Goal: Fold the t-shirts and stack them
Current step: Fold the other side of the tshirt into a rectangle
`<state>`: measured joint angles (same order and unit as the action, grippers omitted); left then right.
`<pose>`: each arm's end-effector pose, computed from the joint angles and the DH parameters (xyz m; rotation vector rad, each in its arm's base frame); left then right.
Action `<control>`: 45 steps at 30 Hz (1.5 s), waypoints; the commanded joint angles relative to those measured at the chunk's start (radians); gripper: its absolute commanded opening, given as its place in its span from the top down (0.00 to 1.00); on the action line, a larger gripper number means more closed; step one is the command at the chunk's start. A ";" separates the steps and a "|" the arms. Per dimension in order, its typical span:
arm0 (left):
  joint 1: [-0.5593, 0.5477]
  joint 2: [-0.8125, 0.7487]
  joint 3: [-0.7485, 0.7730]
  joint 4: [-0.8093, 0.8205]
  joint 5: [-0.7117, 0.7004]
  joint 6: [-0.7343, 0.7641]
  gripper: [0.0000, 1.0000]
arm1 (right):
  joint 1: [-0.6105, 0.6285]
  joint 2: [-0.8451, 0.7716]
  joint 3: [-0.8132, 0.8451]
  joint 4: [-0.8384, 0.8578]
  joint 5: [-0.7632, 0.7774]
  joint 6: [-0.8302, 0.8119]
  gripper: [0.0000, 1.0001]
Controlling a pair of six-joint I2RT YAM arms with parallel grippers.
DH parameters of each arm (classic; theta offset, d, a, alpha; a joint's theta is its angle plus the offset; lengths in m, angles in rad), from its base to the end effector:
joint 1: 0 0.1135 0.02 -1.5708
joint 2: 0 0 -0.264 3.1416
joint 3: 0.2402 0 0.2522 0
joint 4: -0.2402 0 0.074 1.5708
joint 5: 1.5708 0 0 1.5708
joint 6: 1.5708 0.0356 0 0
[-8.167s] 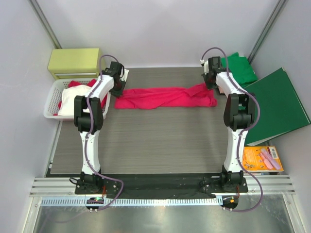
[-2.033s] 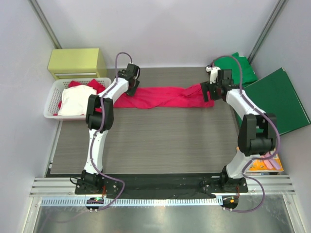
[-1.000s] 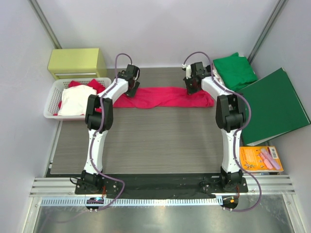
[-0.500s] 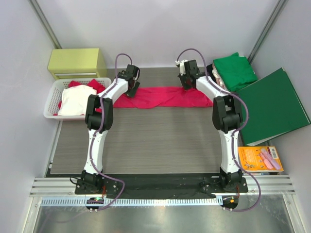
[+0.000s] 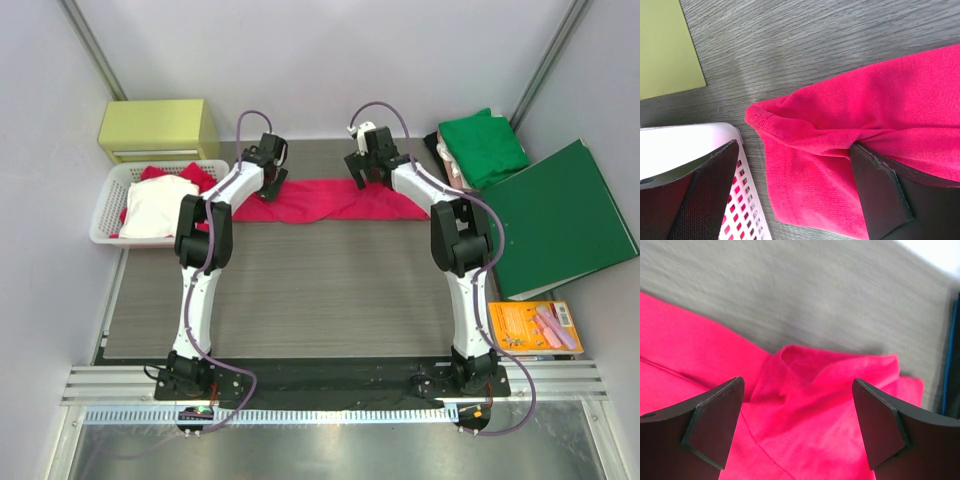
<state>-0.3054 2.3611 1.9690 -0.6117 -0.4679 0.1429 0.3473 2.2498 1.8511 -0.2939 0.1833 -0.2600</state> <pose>0.4948 -0.1391 0.1719 0.3853 2.4686 0.5331 0.4900 0.1704 0.2095 -0.5807 2.1785 -0.1607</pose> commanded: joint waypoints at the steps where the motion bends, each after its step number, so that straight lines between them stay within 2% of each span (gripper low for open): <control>1: 0.006 -0.042 -0.021 0.004 0.023 0.006 0.08 | 0.004 -0.134 -0.105 0.090 0.113 0.004 0.06; 2: 0.006 -0.042 -0.022 0.004 0.022 0.006 0.08 | 0.004 -0.154 -0.130 0.096 0.120 0.002 0.08; 3: 0.008 -0.043 -0.024 0.004 0.023 0.004 0.08 | 0.001 -0.173 -0.189 0.110 0.127 0.013 0.22; 5: 0.006 -0.043 -0.024 0.004 0.022 0.006 0.08 | -0.022 -0.225 -0.239 0.134 0.108 0.037 0.37; 6: 0.006 -0.045 -0.024 0.007 0.021 0.006 0.08 | -0.033 -0.239 -0.280 0.142 0.101 0.054 0.89; 7: 0.008 -0.046 -0.022 0.007 0.023 0.004 0.08 | -0.042 -0.254 -0.299 0.154 0.090 0.080 0.99; 12: 0.006 -0.045 -0.024 0.007 0.028 0.003 0.08 | -0.091 -0.272 -0.325 0.159 0.073 0.090 0.96; 14: 0.006 -0.046 -0.032 0.009 0.026 0.006 0.08 | -0.114 -0.247 -0.314 0.159 0.070 0.093 0.99; 21: 0.006 -0.056 -0.039 0.012 0.017 0.012 0.08 | -0.180 -0.118 -0.179 0.104 -0.031 0.143 0.99; 33: 0.006 -0.039 -0.036 0.013 0.012 0.014 0.08 | -0.179 -0.093 -0.179 0.056 -0.145 0.139 0.99; 39: 0.005 -0.040 -0.038 0.013 0.011 0.015 0.08 | -0.186 -0.021 -0.112 -0.022 -0.146 0.172 0.99; 45: 0.005 -0.046 -0.045 0.015 0.009 0.020 0.08 | -0.205 -0.001 -0.089 -0.034 0.048 0.243 0.99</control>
<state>-0.3058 2.3493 1.9446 -0.5880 -0.4664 0.1509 0.1616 2.2566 1.7245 -0.3042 0.0921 -0.0864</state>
